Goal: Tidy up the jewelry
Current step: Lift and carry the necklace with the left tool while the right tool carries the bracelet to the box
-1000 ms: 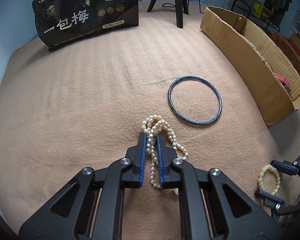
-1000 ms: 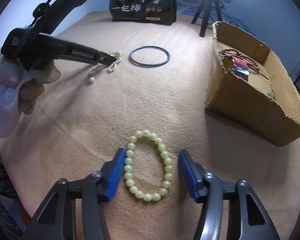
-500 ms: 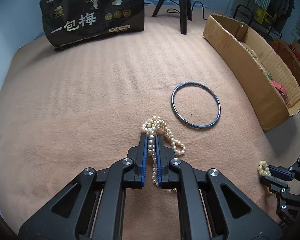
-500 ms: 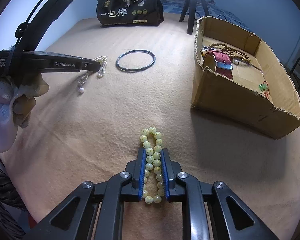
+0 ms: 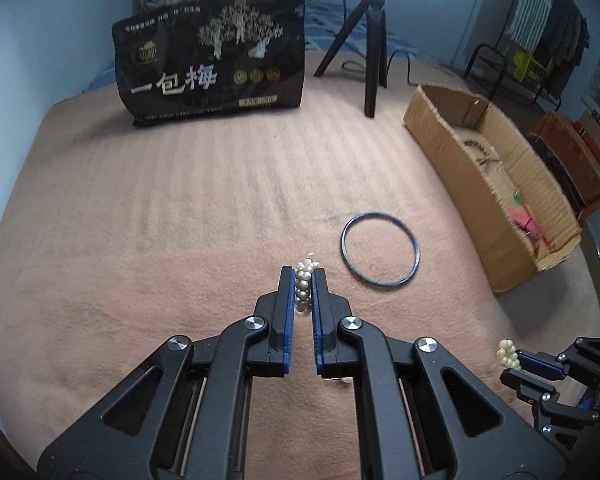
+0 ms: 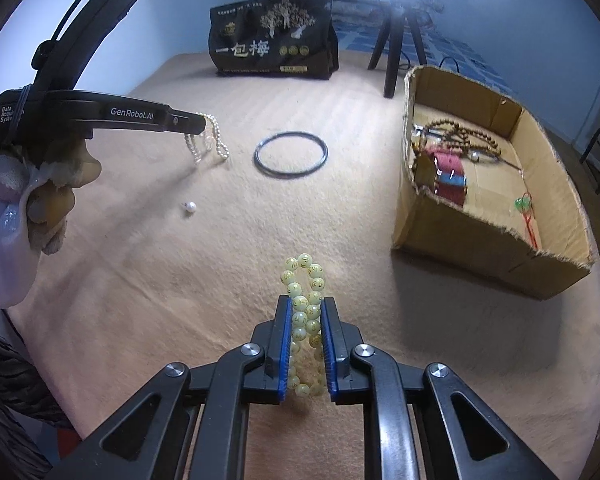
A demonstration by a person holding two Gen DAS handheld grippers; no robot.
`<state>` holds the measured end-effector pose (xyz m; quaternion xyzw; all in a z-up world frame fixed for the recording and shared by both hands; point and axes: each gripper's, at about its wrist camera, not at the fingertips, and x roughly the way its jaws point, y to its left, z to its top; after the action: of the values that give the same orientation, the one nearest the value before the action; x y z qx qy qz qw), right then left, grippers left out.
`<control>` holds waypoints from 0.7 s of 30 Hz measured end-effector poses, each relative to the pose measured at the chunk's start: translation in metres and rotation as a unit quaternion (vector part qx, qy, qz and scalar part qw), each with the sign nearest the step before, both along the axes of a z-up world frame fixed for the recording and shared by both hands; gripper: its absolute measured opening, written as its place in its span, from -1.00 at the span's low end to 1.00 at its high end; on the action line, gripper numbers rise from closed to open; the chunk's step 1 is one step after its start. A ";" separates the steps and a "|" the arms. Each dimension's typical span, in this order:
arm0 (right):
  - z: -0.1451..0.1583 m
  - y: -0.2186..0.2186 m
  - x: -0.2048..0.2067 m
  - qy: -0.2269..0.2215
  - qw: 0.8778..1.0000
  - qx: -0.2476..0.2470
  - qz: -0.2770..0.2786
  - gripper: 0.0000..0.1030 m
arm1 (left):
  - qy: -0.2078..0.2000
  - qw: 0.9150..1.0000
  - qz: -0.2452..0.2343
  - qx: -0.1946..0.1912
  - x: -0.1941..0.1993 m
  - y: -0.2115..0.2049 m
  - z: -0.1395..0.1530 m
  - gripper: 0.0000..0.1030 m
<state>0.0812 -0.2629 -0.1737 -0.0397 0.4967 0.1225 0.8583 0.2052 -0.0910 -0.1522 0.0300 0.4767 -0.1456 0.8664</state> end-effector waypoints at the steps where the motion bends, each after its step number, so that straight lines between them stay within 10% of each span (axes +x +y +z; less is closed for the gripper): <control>1: 0.003 0.000 0.001 -0.004 1.000 0.001 0.000 -0.76 | -0.006 1.000 0.000 0.000 -0.002 -0.001 0.004 -0.89; 21: 0.066 -0.031 0.007 -0.076 0.996 0.017 -0.047 -0.76 | -0.105 0.992 -0.057 -0.030 -0.042 -0.047 0.084 -0.89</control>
<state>0.0884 -0.2943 -0.1075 -0.0108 0.4291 0.0870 0.8990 0.1632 -0.1381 -0.0681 0.0459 0.3759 -0.2050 0.9025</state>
